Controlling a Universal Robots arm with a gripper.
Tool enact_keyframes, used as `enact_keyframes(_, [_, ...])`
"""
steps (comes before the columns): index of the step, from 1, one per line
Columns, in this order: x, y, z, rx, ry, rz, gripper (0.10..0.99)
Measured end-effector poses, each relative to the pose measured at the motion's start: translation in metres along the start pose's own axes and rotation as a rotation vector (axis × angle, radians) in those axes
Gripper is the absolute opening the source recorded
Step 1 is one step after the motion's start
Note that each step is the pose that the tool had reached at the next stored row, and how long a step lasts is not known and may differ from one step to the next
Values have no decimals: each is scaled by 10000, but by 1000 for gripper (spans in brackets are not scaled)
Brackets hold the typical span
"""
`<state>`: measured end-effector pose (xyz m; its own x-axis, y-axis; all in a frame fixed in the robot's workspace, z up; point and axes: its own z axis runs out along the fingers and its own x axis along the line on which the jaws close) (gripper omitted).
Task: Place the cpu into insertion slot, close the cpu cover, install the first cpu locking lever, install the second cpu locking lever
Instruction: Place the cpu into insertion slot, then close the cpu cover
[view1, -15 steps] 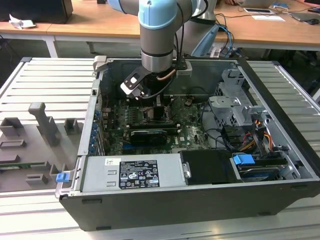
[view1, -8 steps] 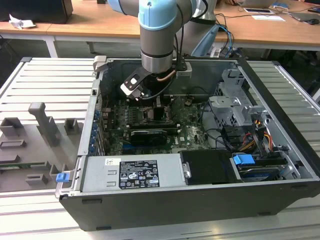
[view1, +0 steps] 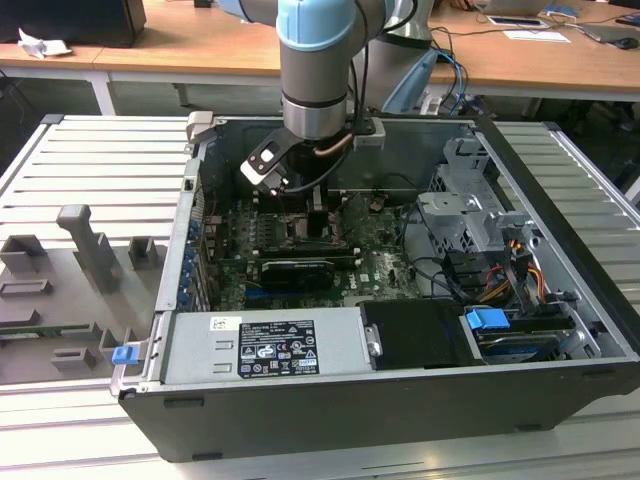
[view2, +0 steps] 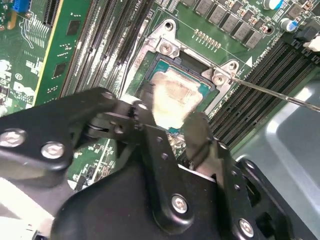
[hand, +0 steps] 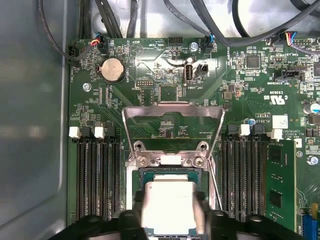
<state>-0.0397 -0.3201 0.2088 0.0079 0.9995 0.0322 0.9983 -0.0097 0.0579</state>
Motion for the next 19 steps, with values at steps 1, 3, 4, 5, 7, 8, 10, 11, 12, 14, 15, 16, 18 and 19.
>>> enact_keyframes(1, [0,1,-7,1,-34,-2,467])
enact_keyframes(3, [0,1,-17,0,-41,-2,224])
enact_keyframes(4, [0,1,-21,1,-42,-2,165])
enact_keyframes(5, [0,1,-25,1,-43,-1,165])
enact_keyframes(7, [1,3,-50,1,-43,-1,106])
enact_keyframes(8, [2,4,-57,0,-41,-2,106])
enact_keyframes(10, [2,4,-63,0,-41,-2,106])
enact_keyframes(11, [2,4,-64,0,-41,-1,106])
enact_keyframes(12, [1,4,-68,2,-44,-2,106])
enact_keyframes(14, [2,5,-86,1,-42,-1,106])
enact_keyframes(15, [3,6,-101,1,-42,-2,106])
enact_keyframes(16, [3,6,-105,1,-42,-2,106])
enact_keyframes(18, [3,7,-111,-1,-39,-2,106])
enact_keyframes(19, [3,7,-113,0,-41,-2,106])
